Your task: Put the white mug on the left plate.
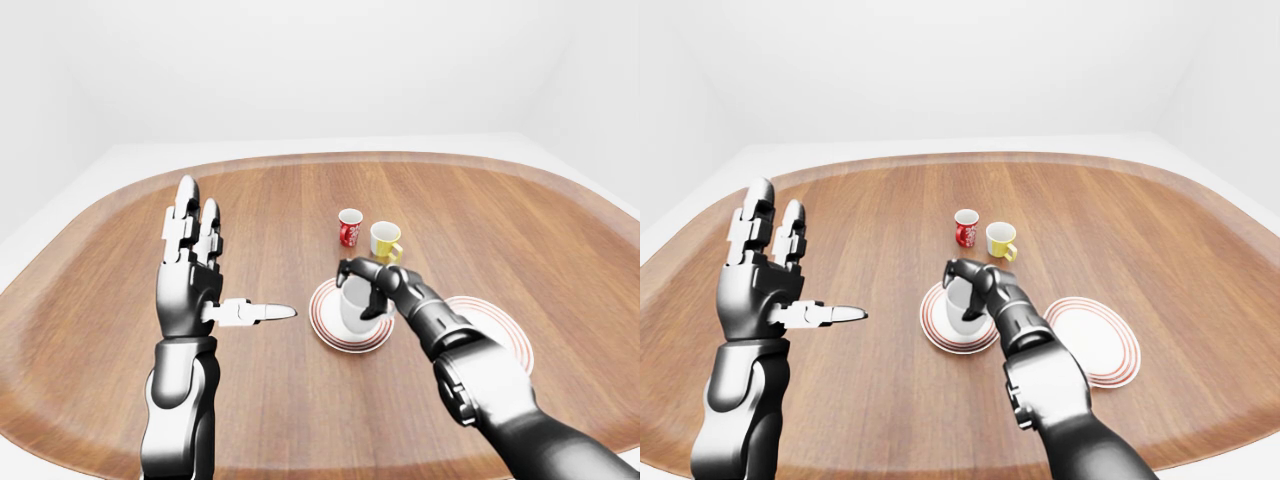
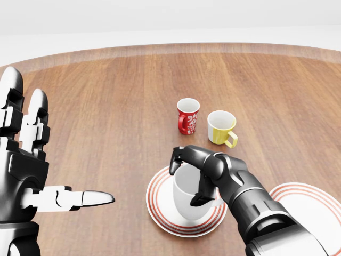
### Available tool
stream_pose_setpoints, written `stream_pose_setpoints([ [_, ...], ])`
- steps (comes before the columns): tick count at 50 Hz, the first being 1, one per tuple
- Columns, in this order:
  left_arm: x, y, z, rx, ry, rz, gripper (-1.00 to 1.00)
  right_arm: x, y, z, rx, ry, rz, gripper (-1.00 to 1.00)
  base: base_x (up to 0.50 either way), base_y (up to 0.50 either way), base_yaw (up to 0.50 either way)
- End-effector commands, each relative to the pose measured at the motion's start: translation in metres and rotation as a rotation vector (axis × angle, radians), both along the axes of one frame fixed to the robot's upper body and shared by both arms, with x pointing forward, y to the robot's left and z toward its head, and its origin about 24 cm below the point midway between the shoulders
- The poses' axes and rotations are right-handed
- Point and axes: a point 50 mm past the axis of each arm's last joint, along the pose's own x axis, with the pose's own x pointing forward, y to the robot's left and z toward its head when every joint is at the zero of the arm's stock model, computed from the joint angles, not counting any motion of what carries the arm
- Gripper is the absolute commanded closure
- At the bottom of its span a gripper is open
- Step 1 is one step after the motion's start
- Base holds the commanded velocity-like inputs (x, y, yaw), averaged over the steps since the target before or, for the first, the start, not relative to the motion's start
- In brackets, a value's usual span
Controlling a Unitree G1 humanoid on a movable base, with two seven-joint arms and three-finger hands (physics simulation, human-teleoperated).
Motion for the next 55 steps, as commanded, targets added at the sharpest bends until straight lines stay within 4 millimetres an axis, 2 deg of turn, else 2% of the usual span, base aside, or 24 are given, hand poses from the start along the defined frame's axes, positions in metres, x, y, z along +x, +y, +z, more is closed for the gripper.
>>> stream_pose_setpoints([
  [1, 0.0000, 0.0002, 0.0004, 0.000, -0.002, 0.001, -1.00, 0.0015, 0.0007, 0.0029, 0.025, 0.003, -0.008, 1.00, 0.00, 0.00, 0.00],
  [52, 0.0003, 0.0001, -0.0002, 0.000, 0.001, 0.001, -1.00, -0.0007, -0.0015, -0.0019, 0.009, 0.003, -0.014, 1.00, 0.00, 0.00, 0.00],
  [53, 0.0004, 0.0001, -0.0004, 0.000, 0.002, 0.001, -1.00, -0.0008, -0.0020, -0.0021, 0.007, 0.003, -0.014, 0.77, 0.00, 0.00, 0.00],
  [54, 0.0003, 0.0001, -0.0003, 0.000, 0.002, 0.000, -1.00, -0.0011, -0.0022, -0.0026, 0.006, 0.005, -0.014, 0.69, 0.00, 0.00, 0.00],
  [55, 0.0003, 0.0001, -0.0003, 0.001, 0.002, 0.001, -1.00, -0.0018, -0.0026, -0.0038, 0.003, 0.008, -0.013, 0.36, 0.00, 0.00, 0.00],
])
